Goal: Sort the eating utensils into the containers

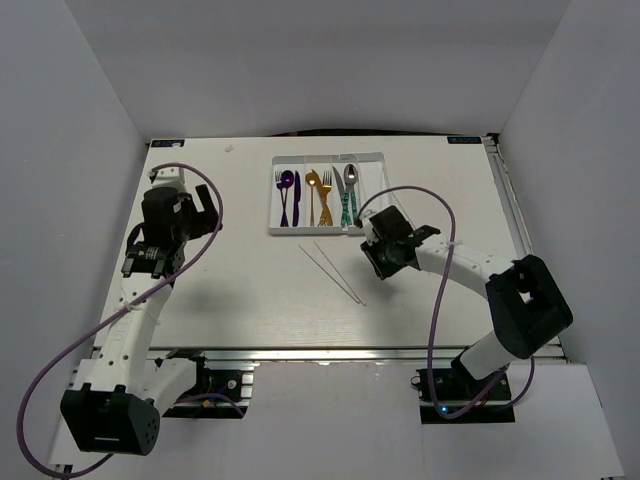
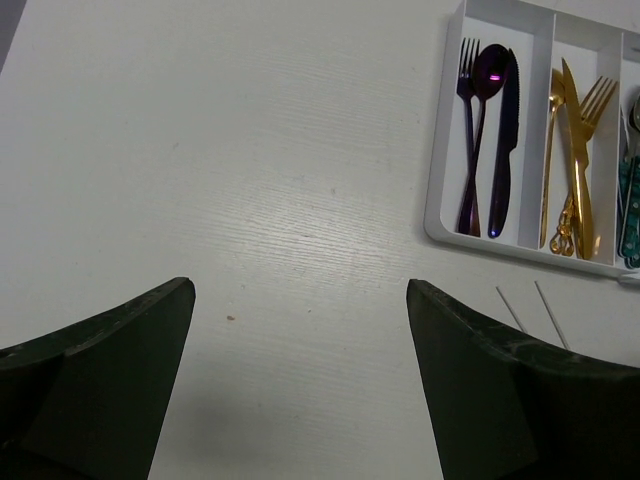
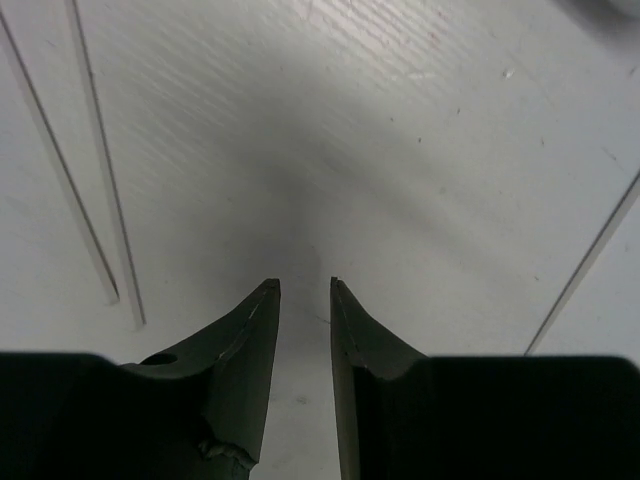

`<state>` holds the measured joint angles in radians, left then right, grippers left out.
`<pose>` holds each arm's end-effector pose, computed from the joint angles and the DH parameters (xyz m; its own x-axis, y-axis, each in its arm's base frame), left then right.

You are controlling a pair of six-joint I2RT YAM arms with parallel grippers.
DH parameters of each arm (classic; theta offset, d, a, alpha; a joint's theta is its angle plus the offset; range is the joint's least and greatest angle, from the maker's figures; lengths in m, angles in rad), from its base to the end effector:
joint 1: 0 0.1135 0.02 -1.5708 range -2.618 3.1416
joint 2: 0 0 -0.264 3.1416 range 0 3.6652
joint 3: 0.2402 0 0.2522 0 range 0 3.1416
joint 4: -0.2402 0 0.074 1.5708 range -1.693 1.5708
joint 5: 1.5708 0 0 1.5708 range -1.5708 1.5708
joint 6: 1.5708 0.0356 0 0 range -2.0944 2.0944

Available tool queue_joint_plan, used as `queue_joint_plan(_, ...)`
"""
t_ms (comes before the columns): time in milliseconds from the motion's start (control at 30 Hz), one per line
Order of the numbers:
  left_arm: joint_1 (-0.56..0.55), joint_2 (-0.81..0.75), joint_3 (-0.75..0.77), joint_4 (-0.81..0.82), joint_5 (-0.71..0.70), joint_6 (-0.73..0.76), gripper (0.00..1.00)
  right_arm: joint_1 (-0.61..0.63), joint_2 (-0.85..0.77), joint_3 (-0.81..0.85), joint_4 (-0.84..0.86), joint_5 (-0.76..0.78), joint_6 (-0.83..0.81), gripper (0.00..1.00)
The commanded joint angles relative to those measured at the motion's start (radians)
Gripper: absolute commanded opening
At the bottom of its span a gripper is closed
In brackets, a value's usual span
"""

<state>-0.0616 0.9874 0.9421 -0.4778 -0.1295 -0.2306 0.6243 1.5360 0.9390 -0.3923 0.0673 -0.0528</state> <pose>0.2166 -0.0088 0.3281 -0.4739 -0.1978 -0.8581 -0.1632 0.9773 -0.1352 0.2507 0.1777 0.1977 -0.6479 -0.5316 -0.5455 -0.5882 0.8042 -0.0851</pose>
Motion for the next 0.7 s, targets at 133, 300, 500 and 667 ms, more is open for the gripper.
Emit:
queue_joint_plan(133, 0.005, -0.087, -0.017, -0.041, -0.076, 0.023, 0.98, 0.032, 0.056, 0.032, 0.064, 0.062, -0.001, 0.35)
queue_joint_plan(300, 0.005, -0.139, -0.051, -0.05, -0.125, 0.063, 0.98, 0.057, 0.151, 0.134, 0.061, 0.039, 0.021, 0.35)
queue_joint_plan(500, 0.005, -0.194, -0.074, -0.077, -0.15, 0.06, 0.98, 0.123, 0.226, 0.221, 0.038, 0.019, 0.045, 0.4)
queue_joint_plan(667, 0.005, -0.225, -0.081, -0.082, -0.165, 0.074, 0.98, 0.152, 0.246, 0.262, 0.023, 0.006, 0.045, 0.4)
